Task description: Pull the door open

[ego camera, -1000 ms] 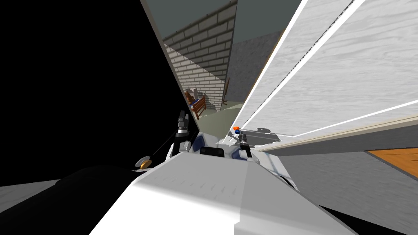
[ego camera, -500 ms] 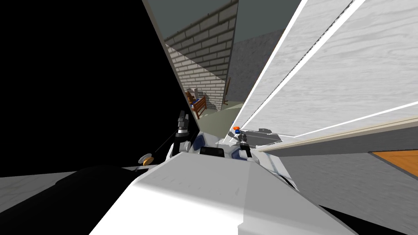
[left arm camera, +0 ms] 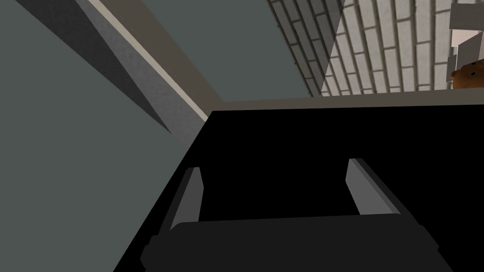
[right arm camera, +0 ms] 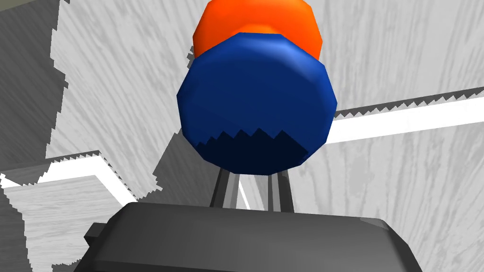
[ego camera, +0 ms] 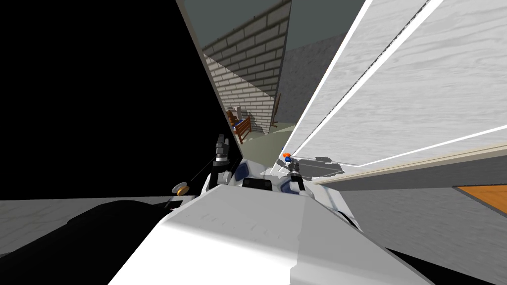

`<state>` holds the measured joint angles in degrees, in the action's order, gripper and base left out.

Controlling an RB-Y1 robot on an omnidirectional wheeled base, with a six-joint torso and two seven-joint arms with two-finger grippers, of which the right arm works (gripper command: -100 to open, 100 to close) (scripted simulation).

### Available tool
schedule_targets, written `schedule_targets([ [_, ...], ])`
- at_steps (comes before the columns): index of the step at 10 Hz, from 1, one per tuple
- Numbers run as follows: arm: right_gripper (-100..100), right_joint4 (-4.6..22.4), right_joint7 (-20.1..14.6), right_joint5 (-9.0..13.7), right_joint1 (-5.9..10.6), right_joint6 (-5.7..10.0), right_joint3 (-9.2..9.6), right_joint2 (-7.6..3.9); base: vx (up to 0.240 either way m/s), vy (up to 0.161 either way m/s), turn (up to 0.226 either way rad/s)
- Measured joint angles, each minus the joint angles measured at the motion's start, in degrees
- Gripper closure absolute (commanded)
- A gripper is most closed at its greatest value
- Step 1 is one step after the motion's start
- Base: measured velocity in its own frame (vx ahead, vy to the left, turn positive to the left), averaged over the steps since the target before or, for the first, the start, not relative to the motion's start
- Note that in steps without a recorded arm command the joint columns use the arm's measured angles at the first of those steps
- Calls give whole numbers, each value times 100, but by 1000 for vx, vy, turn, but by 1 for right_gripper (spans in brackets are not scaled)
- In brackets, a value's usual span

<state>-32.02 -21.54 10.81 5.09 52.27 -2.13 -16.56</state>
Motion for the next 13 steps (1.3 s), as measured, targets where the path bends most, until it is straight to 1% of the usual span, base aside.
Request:
schedule_targets([
  [1,100,-267,4,6,-147,-121,-2,13,-24,-12,30],
  [2,100,-364,-84,64,-186,-198,19,20,-35,-14,63],
  [4,100,41,-365,158,16,-28,82,0,-45,-22,59],
  [5,-100,-280,-439,198,-160,-161,96,9,-29,-38,-11],
  [6,-100,-371,-548,268,-197,-224,92,-21,-44,-37,18],
  [7,-100,-359,-693,335,-191,-198,101,-42,-79,13,71],
  [8,-100,-468,-830,384,-249,-237,155,1,-77,41,51],
  [9,-100,-434,-985,442,-234,-246,207,25,-51,24,24],
  [10,-100,-331,-1103,466,-159,-195,240,39,-50,3,28],
  [11,-100,-339,-1237,516,-150,-186,271,50,-68,-17,48],
  [12,-100,-429,-1392,592,-180,-226,310,64,-51,-20,16],
  [13,-100,-431,-1508,628,-174,-238,331,68,-51,-14,23],
])
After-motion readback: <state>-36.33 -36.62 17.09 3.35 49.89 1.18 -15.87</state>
